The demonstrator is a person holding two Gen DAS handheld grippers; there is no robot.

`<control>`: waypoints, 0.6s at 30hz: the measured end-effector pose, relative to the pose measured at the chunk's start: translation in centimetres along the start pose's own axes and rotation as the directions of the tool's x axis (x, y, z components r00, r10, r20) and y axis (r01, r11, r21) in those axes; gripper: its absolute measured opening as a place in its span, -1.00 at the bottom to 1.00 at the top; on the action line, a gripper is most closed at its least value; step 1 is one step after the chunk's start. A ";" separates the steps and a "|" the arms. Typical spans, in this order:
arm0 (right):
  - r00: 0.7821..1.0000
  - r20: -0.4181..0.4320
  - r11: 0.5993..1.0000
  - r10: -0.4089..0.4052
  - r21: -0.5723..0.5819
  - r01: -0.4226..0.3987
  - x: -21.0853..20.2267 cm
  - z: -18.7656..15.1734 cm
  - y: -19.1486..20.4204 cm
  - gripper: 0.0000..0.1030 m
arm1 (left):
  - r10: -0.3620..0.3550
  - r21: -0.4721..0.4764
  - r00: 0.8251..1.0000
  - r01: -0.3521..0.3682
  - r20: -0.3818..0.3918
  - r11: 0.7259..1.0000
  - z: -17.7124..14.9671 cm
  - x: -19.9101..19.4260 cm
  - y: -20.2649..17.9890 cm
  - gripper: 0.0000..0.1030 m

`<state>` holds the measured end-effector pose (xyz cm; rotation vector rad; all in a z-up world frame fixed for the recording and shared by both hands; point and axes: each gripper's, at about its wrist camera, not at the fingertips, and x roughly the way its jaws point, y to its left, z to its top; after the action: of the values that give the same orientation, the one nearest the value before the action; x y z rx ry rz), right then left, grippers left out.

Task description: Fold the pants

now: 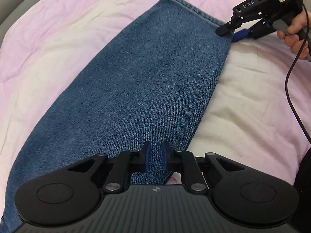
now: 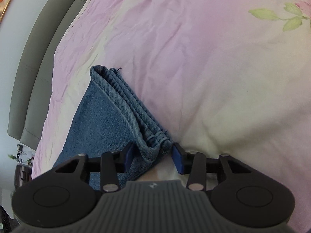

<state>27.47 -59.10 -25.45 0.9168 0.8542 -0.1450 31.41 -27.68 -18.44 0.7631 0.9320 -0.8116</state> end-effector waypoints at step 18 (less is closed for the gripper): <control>0.995 0.099 0.887 0.022 -0.461 0.026 -8.2 0.2 14.5 -0.67 | -0.013 -0.101 0.998 0.019 0.062 0.995 -2.8 0.8 0.7 -0.84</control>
<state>28.67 -52.10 -10.37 0.4541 0.7498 0.0136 31.26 -25.17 -20.08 0.6393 0.9186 -0.7913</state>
